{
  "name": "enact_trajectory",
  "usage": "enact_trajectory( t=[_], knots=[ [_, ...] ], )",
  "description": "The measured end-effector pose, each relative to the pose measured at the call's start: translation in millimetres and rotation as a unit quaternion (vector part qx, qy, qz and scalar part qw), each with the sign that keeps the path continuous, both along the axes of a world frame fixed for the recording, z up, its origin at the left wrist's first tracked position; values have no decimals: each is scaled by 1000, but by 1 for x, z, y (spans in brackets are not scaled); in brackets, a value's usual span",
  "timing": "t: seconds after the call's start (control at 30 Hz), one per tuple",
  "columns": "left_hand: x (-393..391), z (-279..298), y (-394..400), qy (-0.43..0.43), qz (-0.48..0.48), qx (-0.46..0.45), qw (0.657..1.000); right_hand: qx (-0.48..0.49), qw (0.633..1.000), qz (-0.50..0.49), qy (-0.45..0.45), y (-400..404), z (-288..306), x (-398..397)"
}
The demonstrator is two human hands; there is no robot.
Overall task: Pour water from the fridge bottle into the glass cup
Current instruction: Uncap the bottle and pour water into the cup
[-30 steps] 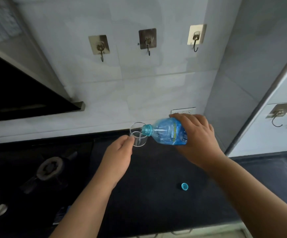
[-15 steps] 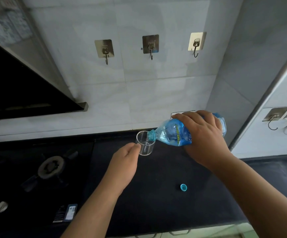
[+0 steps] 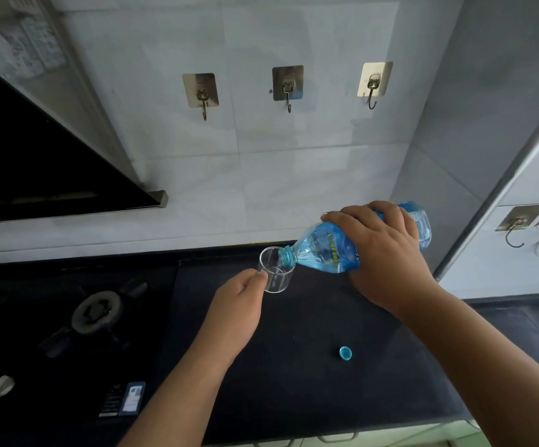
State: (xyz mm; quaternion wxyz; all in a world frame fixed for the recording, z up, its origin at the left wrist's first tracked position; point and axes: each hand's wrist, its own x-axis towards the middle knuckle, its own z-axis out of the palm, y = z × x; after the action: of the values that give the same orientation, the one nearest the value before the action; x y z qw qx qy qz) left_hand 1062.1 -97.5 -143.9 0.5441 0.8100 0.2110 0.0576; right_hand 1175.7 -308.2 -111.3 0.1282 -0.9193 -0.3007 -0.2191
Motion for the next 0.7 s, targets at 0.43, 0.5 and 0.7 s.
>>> enact_trajectory(
  t=[0.43, 0.5, 0.7],
  knots=[
    [5, -1, -1, 7, -5, -8, 1000, -13, 1000, -7, -25, 1, 0, 2],
    [5, -3, -1, 8, -7, -9, 1000, -12, 999, -6, -32, 1, 0, 2],
    [8, -4, 0, 12, -8, -15, 1000, -16, 999, -4, -34, 4, 0, 3]
  ],
)
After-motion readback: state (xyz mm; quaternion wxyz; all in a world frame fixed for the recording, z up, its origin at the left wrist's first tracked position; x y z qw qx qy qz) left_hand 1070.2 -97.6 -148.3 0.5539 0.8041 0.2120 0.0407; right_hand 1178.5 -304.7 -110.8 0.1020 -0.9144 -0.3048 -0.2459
